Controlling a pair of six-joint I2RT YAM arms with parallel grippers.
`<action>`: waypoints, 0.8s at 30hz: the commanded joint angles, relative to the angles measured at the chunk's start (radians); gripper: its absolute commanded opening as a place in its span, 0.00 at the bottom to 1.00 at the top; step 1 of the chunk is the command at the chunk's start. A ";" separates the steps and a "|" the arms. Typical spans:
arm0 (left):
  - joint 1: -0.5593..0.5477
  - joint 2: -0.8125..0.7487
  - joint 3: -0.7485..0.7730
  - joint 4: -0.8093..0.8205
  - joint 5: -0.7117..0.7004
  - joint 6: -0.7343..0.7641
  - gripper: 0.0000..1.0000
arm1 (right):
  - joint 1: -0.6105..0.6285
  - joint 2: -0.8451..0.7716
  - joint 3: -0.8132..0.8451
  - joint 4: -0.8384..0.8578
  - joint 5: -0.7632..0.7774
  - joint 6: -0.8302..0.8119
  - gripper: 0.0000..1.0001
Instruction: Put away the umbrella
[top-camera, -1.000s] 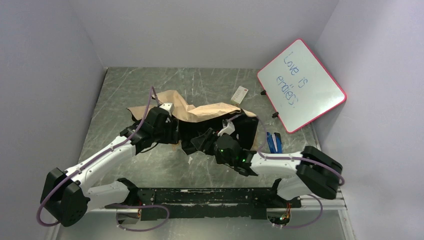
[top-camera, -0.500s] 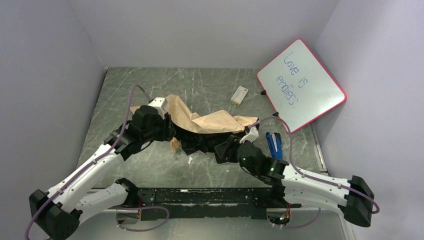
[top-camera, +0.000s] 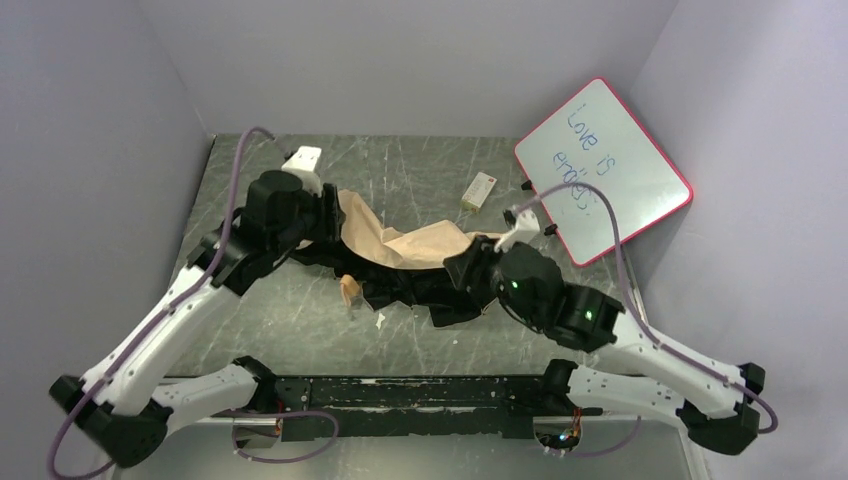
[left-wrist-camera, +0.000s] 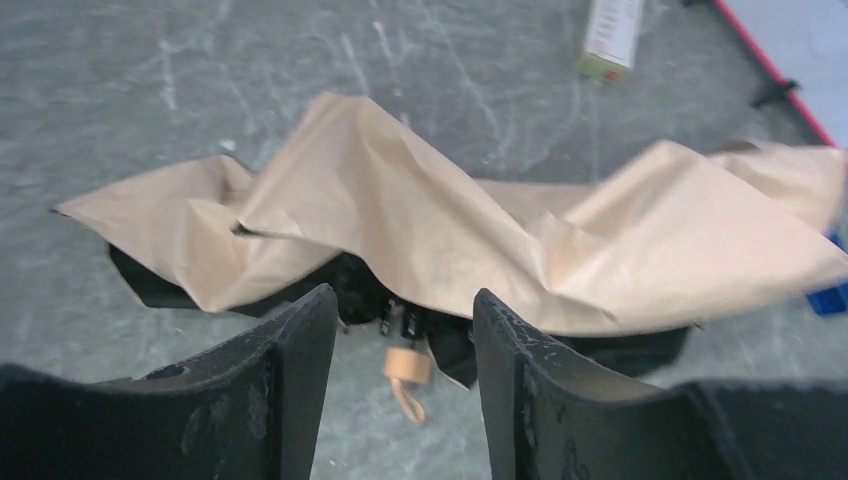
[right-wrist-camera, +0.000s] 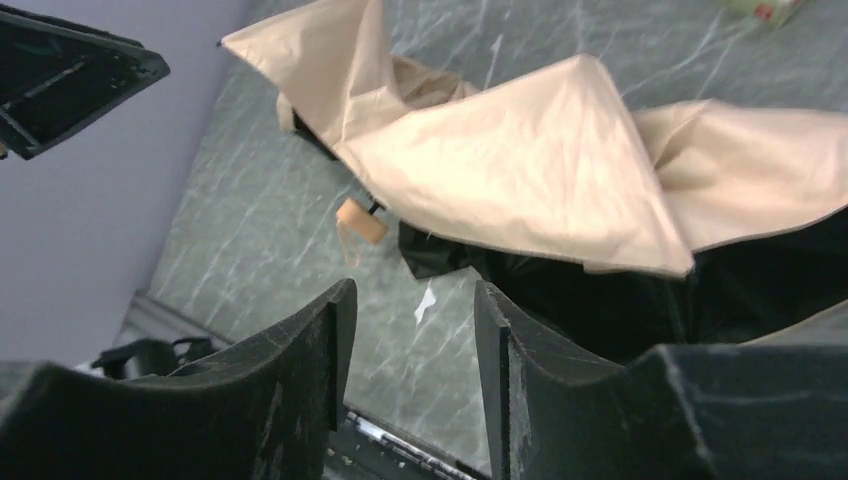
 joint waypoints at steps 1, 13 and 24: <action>0.056 0.148 0.110 -0.053 -0.155 0.074 0.54 | -0.027 0.208 0.189 -0.233 0.111 -0.111 0.49; 0.380 0.580 0.341 -0.063 -0.095 0.134 0.05 | -0.622 0.449 0.224 -0.153 -0.067 -0.288 0.26; 0.474 0.797 0.329 -0.084 -0.298 0.164 0.05 | -0.822 0.388 -0.070 -0.038 -0.178 -0.200 0.00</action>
